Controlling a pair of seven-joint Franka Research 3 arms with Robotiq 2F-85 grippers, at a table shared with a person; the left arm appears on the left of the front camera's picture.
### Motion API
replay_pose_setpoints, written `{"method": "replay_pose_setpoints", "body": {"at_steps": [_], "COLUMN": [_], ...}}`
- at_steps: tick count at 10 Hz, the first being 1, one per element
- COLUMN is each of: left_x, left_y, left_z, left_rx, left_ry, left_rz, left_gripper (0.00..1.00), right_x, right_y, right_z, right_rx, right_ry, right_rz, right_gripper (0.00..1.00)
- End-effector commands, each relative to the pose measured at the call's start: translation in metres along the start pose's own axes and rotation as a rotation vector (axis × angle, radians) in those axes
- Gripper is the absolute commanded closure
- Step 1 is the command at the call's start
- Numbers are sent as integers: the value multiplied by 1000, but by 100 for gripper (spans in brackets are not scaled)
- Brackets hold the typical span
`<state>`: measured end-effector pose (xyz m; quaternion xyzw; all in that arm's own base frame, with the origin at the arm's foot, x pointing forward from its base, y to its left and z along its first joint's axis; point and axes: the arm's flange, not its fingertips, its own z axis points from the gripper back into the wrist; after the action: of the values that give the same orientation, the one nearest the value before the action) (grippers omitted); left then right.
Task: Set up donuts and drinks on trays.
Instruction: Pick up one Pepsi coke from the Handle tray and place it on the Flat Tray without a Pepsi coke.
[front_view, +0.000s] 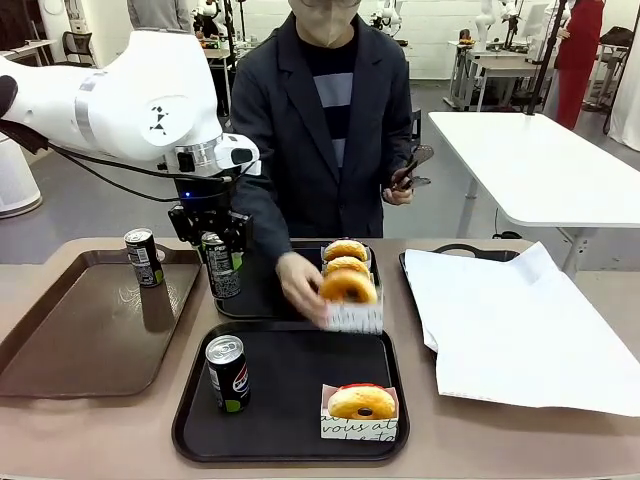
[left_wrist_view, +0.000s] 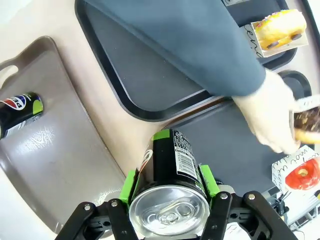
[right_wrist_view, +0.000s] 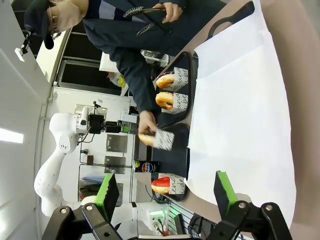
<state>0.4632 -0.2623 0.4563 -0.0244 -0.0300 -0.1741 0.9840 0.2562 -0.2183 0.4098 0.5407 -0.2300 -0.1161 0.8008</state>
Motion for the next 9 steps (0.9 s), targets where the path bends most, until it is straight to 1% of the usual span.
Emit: {"method": "replay_pose_setpoints", "body": {"at_steps": [1,9], "left_x": [2,1], "left_y": [-1,0], "left_z": [5,1], "left_rx": [-2,0], "left_ry": [-9,-1], "left_rz": [12,0], "left_gripper": [41,41], "right_x": [2,2], "right_y": [0,0], "right_z": [-1,-1], "right_rx": [29,29], "right_ry": [-19,-19], "right_rz": [16,16], "right_gripper": [0,0]}}
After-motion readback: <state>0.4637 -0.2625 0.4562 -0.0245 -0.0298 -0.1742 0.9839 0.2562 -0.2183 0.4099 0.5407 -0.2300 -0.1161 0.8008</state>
